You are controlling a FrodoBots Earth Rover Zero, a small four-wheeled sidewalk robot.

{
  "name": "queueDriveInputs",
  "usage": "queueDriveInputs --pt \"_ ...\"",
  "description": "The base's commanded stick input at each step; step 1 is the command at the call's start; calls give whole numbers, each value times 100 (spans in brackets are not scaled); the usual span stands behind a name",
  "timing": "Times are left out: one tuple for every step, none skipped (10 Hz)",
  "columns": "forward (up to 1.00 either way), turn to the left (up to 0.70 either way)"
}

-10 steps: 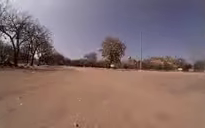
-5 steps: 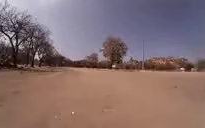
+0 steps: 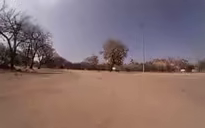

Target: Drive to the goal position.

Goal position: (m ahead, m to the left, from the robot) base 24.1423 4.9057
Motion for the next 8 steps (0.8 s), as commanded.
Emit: queueDriveInputs --pt "100 0" --pt "100 3" --pt "100 3" --pt "100 3" --pt "100 11" --pt "100 16" --pt "100 18" --pt "100 18"
